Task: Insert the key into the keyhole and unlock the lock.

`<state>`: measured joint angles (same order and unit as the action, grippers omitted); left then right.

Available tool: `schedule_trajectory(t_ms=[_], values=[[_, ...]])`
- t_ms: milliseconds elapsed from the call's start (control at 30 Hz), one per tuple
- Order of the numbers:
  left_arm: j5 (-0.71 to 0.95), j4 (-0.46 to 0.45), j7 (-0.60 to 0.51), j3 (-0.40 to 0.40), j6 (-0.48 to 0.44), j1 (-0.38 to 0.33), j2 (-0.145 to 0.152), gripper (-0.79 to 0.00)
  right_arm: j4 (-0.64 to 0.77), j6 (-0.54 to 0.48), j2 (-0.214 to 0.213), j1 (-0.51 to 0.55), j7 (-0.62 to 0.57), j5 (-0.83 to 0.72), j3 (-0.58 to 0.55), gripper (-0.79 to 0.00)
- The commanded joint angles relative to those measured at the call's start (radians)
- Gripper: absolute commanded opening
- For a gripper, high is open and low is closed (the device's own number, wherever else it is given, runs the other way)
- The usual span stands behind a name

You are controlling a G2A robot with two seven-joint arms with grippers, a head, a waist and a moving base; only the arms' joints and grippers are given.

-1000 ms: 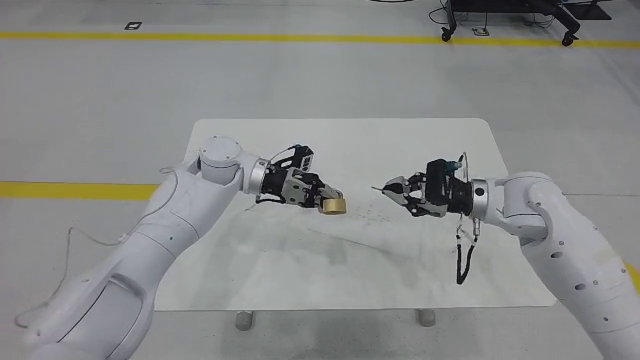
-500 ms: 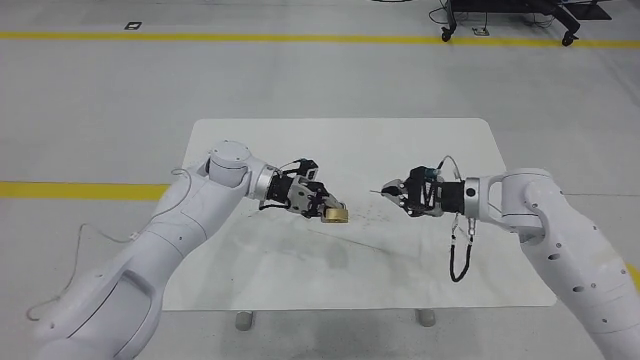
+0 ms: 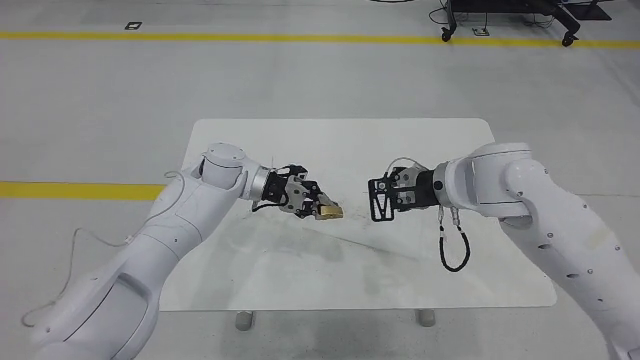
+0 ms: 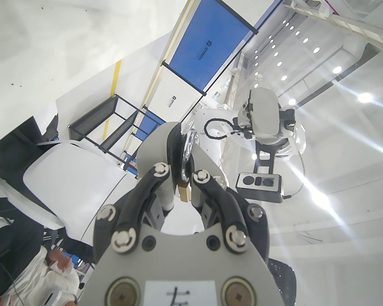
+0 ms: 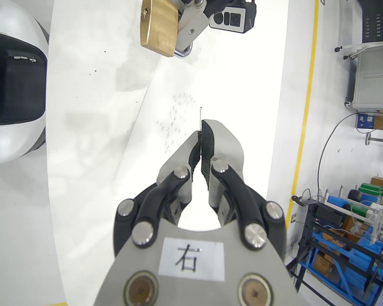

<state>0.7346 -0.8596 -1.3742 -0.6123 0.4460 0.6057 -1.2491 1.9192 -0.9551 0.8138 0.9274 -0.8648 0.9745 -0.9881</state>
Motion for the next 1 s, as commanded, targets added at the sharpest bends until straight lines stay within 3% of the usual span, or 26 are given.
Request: schedule_trajectory(t_ms=[0, 133, 400, 567, 967], values=[[0.002, 0.002, 0.0, 0.001, 0.0, -0.002, 0.003, -0.785, 0.0, -0.003, 0.0, 0.002, 0.002, 0.0, -0.004, -0.785], [0.007, 0.002, 0.004, 0.007, 0.004, -0.005, 0.006, -0.785, 0.001, 0.001, 0.0, 0.004, 0.003, 0.004, -0.003, -0.785], [0.008, 0.011, 0.026, 0.014, 0.026, -0.016, 0.003, -0.785, 0.137, 0.031, -0.008, -0.049, -0.031, 0.134, 0.086, -0.785], [-0.011, 0.026, 0.052, 0.005, 0.032, -0.023, 0.004, -0.785, 0.151, 0.089, -0.006, -0.149, -0.09, 0.174, 0.255, -0.785], [-0.047, 0.0, 0.093, -0.015, 0.061, -0.013, 0.011, -0.785, 0.154, 0.262, 0.048, -0.423, -0.262, 0.011, 0.579, -0.785]])
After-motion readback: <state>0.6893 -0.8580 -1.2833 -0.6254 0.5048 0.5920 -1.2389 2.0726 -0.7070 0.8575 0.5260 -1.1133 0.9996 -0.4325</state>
